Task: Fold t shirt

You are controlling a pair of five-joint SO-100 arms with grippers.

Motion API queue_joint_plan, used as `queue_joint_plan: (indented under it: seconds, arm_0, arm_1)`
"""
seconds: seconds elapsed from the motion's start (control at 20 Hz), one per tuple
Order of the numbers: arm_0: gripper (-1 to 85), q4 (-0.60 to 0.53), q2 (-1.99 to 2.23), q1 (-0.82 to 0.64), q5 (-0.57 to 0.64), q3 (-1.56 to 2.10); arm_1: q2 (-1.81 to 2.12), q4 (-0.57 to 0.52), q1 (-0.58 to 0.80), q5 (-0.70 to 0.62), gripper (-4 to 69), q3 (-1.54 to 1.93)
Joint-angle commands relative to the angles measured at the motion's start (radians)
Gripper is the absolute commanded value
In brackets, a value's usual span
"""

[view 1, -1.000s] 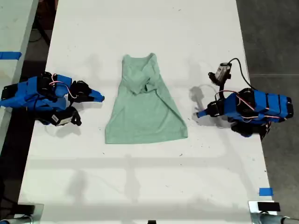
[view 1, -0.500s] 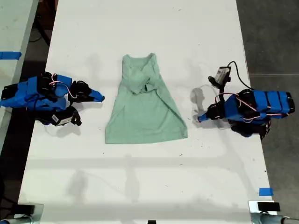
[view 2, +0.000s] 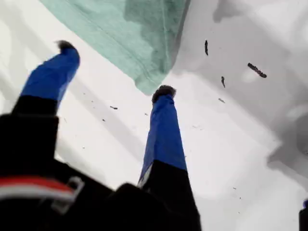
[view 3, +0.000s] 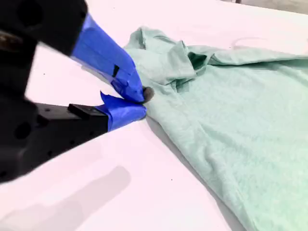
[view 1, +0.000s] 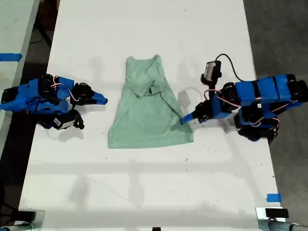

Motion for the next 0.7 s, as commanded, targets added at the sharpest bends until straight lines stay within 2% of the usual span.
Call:
queue_joint_plan:
  seconds: [0.0, 0.05, 0.1, 0.25, 0.5, 0.65]
  arm_0:
    - [-0.2, -0.015, 0.005, 0.000, -0.002, 0.018]
    - [-0.2, -0.015, 0.005, 0.002, -0.002, 0.018]
    - [-0.2, -0.015, 0.005, 0.003, -0.002, 0.018]
    - [-0.2, -0.015, 0.005, 0.003, -0.002, 0.018]
    - [-0.2, -0.015, 0.005, 0.005, -0.002, 0.018]
    - [-0.2, -0.015, 0.005, 0.005, -0.002, 0.018]
  arm_1:
    - [-0.058, -0.161, 0.015, 0.048, 38.3, 0.043]
    - [-0.060, -0.216, 0.025, 0.054, 34.6, 0.094]
    - [-0.071, -0.242, 0.035, 0.051, 34.3, 0.114]
    - [-0.166, -0.253, 0.052, 0.051, 31.2, 0.089]
    - [-0.425, -0.339, 0.051, 0.049, 23.4, 0.005]
    - [-0.463, -0.337, 0.044, 0.048, 20.5, -0.025]
